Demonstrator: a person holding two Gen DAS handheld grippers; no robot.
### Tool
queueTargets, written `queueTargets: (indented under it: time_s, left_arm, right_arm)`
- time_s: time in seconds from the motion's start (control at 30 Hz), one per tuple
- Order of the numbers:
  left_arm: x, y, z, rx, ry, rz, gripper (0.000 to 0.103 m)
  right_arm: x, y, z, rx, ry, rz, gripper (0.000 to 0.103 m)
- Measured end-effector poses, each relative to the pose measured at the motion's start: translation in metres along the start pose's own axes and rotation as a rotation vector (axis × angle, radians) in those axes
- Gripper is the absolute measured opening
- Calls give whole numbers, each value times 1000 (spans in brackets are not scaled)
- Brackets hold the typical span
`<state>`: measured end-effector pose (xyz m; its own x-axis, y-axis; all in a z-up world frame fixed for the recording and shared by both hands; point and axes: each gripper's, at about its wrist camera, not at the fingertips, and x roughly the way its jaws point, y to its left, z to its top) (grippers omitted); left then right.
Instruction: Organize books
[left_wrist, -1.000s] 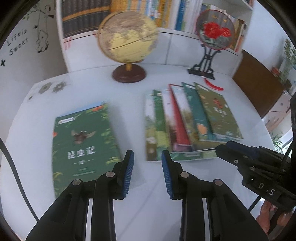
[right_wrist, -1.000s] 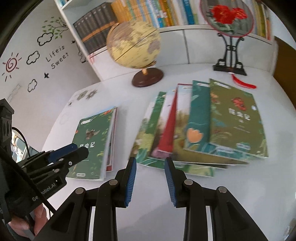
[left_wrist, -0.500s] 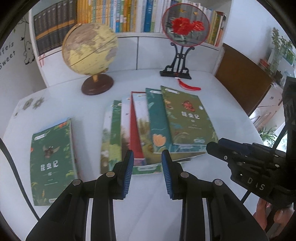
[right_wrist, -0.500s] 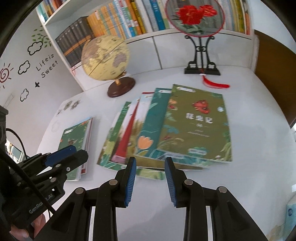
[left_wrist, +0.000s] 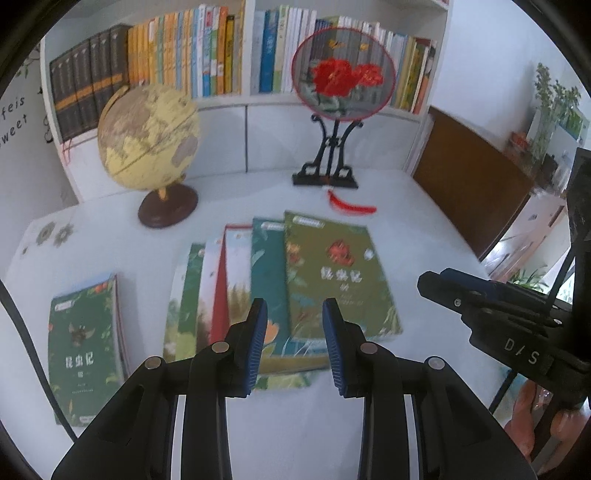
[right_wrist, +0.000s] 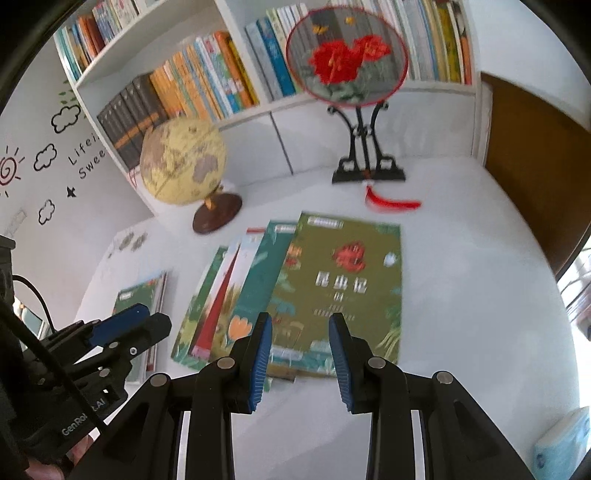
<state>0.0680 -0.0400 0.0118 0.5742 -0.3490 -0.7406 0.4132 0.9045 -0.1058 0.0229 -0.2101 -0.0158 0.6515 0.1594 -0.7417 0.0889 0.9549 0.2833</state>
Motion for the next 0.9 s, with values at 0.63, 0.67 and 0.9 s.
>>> queueTargets:
  time_s: [0.63,0.67,0.9]
  left_arm:
    - [114,-5,-25,-22,194,-38,27]
    - [119,-5,-22,-19,196,-33,27]
    - [153,-1,-17,-39,246,-10,27]
  right_arm:
    - [94,-67,-10,39,185,-14,46]
    - [99,-69,-11,39,197,-21,46]
    - [129,-81,-9,58,244,-22,46]
